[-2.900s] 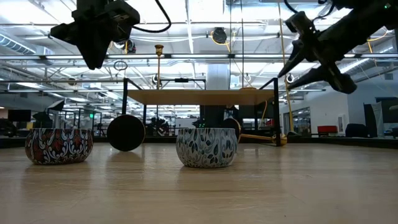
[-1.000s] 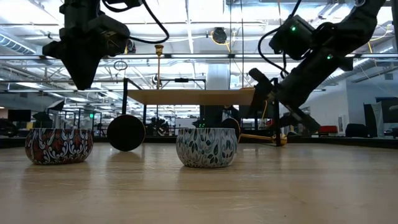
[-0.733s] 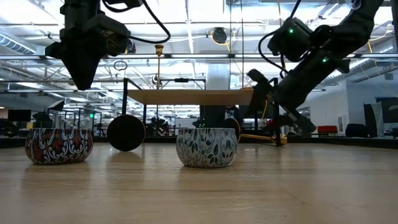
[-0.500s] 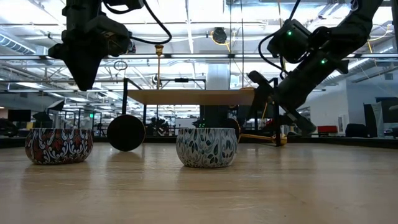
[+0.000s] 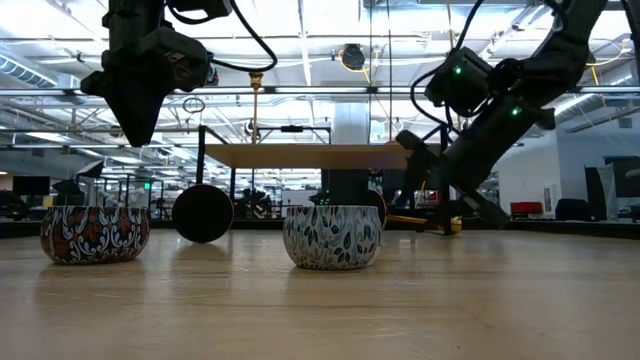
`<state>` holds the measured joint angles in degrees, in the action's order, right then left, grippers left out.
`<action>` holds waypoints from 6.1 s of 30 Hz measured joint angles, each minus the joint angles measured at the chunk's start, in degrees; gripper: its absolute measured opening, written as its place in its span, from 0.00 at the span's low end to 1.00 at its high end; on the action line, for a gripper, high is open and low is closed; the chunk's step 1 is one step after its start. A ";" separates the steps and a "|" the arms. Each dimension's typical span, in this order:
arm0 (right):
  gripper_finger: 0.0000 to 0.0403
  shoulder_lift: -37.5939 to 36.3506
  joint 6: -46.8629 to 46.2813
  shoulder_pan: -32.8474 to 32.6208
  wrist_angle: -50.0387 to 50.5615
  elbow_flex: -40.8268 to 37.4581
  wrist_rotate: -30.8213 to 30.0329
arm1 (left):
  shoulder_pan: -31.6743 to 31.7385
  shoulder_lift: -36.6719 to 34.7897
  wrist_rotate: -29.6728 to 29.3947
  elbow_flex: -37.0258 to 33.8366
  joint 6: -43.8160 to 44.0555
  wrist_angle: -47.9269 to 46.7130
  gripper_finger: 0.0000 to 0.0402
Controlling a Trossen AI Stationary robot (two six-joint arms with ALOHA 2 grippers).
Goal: Pick & Place candle stick holders
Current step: Put the right gold candle holder on the shelf, then put the right gold candle holder on the shelf aligned with the other gold candle holder
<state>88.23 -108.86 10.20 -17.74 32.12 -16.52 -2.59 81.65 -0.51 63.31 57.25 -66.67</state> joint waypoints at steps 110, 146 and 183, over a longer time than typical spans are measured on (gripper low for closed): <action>0.02 10.32 1.95 -2.19 -10.40 6.01 -4.21 | -3.23 -0.02 -0.02 0.00 -4.61 -1.25 0.18; 0.01 1.99 19.19 -8.44 -15.22 5.97 -1.39 | -3.74 -0.02 -0.77 0.00 -4.44 -0.90 0.18; 0.63 -12.28 88.56 -5.91 31.90 14.12 11.06 | -6.56 -0.07 -1.42 0.02 -4.21 -0.26 0.18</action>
<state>75.95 -20.29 4.29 14.16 46.24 -5.46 -9.15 81.58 -1.94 63.33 53.04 -66.94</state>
